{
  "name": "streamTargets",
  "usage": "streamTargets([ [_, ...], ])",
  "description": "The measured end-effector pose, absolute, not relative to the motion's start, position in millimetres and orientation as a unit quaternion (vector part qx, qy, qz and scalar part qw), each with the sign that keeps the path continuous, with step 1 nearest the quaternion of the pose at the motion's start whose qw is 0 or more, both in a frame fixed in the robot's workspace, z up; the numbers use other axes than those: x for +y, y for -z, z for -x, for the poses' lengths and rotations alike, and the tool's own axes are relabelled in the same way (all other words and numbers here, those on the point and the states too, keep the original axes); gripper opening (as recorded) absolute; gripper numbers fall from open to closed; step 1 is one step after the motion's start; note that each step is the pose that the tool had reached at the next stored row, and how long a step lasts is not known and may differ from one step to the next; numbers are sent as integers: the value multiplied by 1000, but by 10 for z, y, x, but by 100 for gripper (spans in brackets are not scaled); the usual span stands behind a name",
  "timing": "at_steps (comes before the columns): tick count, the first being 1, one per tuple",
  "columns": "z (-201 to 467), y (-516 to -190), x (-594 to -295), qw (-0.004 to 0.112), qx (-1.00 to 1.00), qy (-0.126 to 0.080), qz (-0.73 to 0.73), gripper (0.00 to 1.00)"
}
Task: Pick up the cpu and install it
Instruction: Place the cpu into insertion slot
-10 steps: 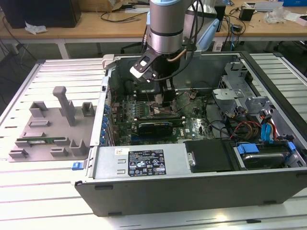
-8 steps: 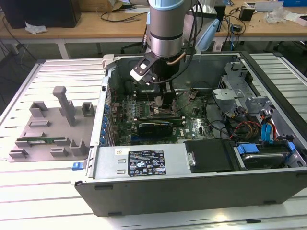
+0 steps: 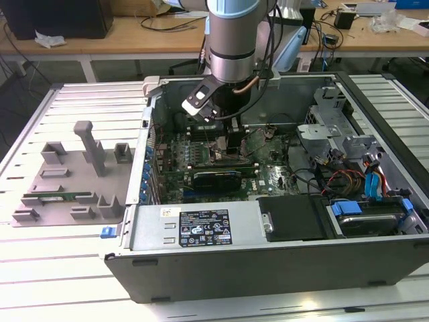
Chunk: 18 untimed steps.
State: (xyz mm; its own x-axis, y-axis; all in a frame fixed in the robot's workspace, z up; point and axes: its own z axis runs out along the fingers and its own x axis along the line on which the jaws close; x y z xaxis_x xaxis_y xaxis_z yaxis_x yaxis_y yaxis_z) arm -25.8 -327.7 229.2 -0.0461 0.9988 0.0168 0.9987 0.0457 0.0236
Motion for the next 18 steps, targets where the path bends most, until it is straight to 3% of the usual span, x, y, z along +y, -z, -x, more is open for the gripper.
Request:
streamTargets([
  [18,258,-2092,-3228,2,720,-14,-694,55],
])
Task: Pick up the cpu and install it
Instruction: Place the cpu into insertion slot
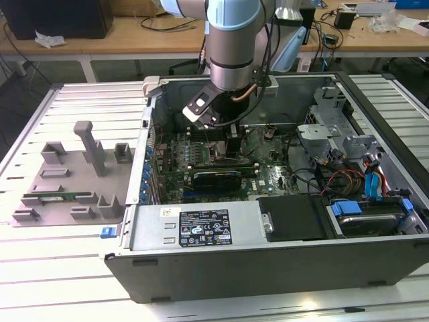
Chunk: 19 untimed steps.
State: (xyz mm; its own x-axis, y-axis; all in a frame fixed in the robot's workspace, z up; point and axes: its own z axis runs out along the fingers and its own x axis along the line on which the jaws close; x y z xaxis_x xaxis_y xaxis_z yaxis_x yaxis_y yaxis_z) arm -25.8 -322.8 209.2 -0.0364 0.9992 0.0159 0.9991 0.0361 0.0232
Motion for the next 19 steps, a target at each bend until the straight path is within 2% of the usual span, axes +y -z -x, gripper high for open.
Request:
streamTargets([
  [19,288,-1964,-3173,2,702,-14,-712,55],
])
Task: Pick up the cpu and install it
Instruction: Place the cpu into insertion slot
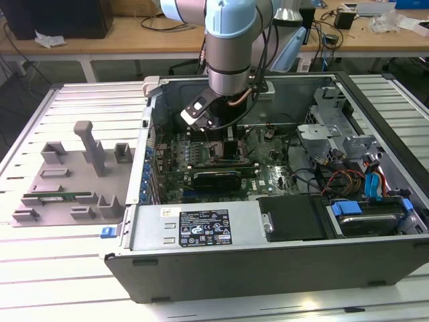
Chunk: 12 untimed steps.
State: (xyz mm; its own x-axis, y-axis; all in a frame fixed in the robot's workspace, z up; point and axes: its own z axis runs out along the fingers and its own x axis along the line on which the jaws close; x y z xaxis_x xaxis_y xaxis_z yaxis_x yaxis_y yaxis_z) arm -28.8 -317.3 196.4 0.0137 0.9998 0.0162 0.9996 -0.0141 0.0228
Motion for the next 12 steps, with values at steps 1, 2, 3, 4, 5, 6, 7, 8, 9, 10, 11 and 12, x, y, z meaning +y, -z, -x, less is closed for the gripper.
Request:
streamTargets([
  [1,288,-1959,-3171,3,702,-14,-712,55],
  [2,288,-1955,-3166,3,702,-13,-712,55],
  [3,288,-1955,-3166,3,702,-13,-712,55],
  [4,288,-1955,-3166,3,702,-13,-712,55],
  [5,288,-1955,-3165,3,702,-13,-712,55],
  [6,286,-1953,-3163,3,702,-13,-712,55],
  [7,282,-1953,-3161,3,702,-13,-712,55],
  [8,277,-1952,-3159,3,702,-13,-712,55],
  [9,275,-1951,-3159,3,702,-13,-712,55],
  [10,272,-1949,-3158,3,703,-13,-711,55],
  [11,272,-1948,-3159,4,703,-13,-711,55],
  [12,272,-1948,-3159,4,703,-13,-711,55],
])
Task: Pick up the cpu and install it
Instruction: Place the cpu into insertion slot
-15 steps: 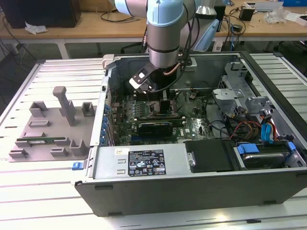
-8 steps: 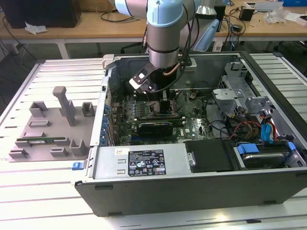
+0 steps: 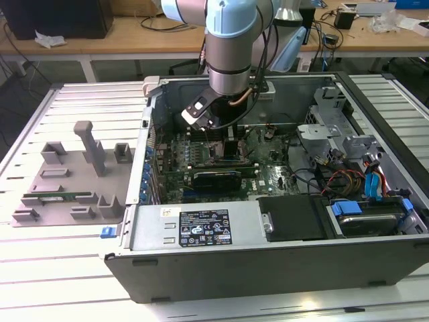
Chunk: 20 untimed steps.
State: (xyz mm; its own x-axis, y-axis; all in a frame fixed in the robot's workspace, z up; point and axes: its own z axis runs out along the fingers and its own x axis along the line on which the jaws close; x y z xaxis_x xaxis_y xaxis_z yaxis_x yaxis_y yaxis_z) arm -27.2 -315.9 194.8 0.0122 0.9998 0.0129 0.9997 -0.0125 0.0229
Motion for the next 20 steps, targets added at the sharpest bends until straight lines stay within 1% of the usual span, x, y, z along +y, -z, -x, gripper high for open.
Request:
streamTargets([
  [10,271,-1945,-3157,3,703,-13,-711,55],
  [11,270,-1943,-3155,3,703,-13,-711,55],
  [12,270,-1943,-3156,3,703,-13,-711,61],
  [20,270,-2007,-3157,5,703,-11,-711,61],
])
